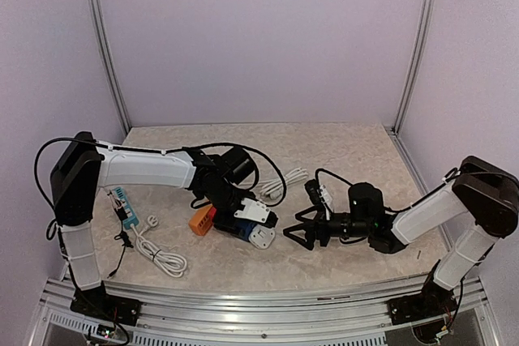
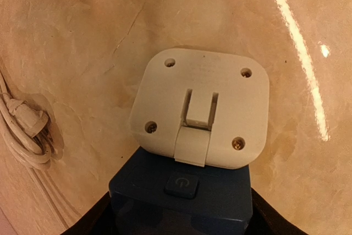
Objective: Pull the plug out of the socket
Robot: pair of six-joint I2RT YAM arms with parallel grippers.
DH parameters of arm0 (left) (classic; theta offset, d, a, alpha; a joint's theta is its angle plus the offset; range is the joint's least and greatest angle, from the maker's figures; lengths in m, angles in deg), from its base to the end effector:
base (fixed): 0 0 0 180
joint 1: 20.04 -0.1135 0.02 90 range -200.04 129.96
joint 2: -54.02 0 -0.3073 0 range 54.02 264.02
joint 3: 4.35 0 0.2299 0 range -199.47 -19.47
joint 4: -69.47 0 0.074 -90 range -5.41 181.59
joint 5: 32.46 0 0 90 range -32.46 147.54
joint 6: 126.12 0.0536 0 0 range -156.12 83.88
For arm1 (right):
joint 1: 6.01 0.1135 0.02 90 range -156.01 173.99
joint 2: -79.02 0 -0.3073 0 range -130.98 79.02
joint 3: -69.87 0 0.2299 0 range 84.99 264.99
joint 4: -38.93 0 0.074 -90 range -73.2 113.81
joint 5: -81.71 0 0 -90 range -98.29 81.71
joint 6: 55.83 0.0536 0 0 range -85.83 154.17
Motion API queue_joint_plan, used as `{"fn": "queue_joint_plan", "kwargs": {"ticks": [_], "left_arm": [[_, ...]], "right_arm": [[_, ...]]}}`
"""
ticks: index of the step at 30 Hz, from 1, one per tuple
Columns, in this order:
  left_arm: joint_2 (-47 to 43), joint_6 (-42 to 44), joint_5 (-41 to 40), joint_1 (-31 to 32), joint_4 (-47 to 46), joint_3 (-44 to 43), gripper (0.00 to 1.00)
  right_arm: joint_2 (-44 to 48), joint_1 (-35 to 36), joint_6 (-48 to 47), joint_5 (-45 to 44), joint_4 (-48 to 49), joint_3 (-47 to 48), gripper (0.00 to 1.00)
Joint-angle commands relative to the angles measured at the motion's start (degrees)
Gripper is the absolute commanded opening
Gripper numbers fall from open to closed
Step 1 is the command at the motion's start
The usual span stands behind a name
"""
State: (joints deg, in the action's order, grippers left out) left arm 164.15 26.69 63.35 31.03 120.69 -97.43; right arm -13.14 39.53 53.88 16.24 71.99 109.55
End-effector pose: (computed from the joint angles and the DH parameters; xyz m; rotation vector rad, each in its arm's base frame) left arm 0.2425 -0.3089 0.2163 2.3219 1.4793 -0.0849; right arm 0.1854 0.2207 0.1974 -0.7600 1.9134 1.1490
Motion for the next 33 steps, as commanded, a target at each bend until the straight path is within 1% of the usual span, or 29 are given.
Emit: {"fn": "queue_joint_plan", "kwargs": {"ticks": [1, 5, 8, 13, 17, 21, 25, 33], "left_arm": [[2.0, -4.2, 2.7, 2.3, 2.1, -3.2, 0.58], [3.6, -8.1, 5.1, 3.4, 2.5, -6.5, 0.5], [4.0, -10.4, 6.7, 3.6, 0.2, -6.6, 0.46], [1.2, -11.5, 5.9, 4.4, -7.3, -2.2, 0.45], [-0.4, -12.5, 5.8, 4.6, -9.3, -1.1, 0.42], [-2.3, -13.1, 5.7, 4.6, -12.0, 1.5, 0.41], [-4.8, -13.7, 5.4, 4.5, -14.4, 4.1, 0.4], [-7.4, -14.4, 4.9, 4.2, -16.7, 6.0, 0.39]], "right_arm": [[1.5, -1.8, 2.9, 1.0, 2.3, -2.1, 0.91], [1.8, -3.5, 5.8, 1.3, 2.7, -3.6, 0.9], [1.5, -5.3, 10.4, 3.1, 5.8, -5.9, 0.9], [-1.6, -7.4, 18.9, 6.4, 17.0, -9.9, 0.9], [-6.5, -7.5, 25.0, 8.6, 26.5, -10.3, 0.89], [-11.6, -7.5, 31.1, 9.0, 34.4, -10.4, 0.86], [-15.1, -7.5, 35.2, 8.7, 37.8, -9.9, 0.84], [-18.7, -7.3, 38.8, 9.9, 41.6, -7.9, 0.82]]}}
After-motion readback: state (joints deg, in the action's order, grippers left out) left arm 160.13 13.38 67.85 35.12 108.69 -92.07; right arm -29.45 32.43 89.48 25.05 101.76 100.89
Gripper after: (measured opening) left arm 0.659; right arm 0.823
